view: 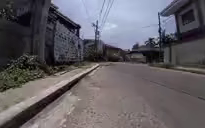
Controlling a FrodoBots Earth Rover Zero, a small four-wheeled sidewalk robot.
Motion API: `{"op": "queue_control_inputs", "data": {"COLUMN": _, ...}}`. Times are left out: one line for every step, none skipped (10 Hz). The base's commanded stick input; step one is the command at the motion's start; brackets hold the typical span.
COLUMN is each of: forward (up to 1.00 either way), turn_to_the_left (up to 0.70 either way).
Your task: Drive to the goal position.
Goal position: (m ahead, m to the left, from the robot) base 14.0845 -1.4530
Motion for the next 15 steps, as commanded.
{"op": "queue_control_inputs", "data": {"forward": 1.0, "turn_to_the_left": 0.0}}
{"op": "queue_control_inputs", "data": {"forward": 1.0, "turn_to_the_left": -0.01}}
{"op": "queue_control_inputs", "data": {"forward": 1.0, "turn_to_the_left": -0.33}}
{"op": "queue_control_inputs", "data": {"forward": 1.0, "turn_to_the_left": -0.39}}
{"op": "queue_control_inputs", "data": {"forward": 1.0, "turn_to_the_left": -0.39}}
{"op": "queue_control_inputs", "data": {"forward": 1.0, "turn_to_the_left": -0.39}}
{"op": "queue_control_inputs", "data": {"forward": 1.0, "turn_to_the_left": -0.32}}
{"op": "queue_control_inputs", "data": {"forward": 1.0, "turn_to_the_left": -0.2}}
{"op": "queue_control_inputs", "data": {"forward": 1.0, "turn_to_the_left": -0.07}}
{"op": "queue_control_inputs", "data": {"forward": 1.0, "turn_to_the_left": 0.0}}
{"op": "queue_control_inputs", "data": {"forward": 1.0, "turn_to_the_left": 0.0}}
{"op": "queue_control_inputs", "data": {"forward": 1.0, "turn_to_the_left": 0.0}}
{"op": "queue_control_inputs", "data": {"forward": 1.0, "turn_to_the_left": 0.0}}
{"op": "queue_control_inputs", "data": {"forward": 1.0, "turn_to_the_left": 0.0}}
{"op": "queue_control_inputs", "data": {"forward": 1.0, "turn_to_the_left": 0.0}}
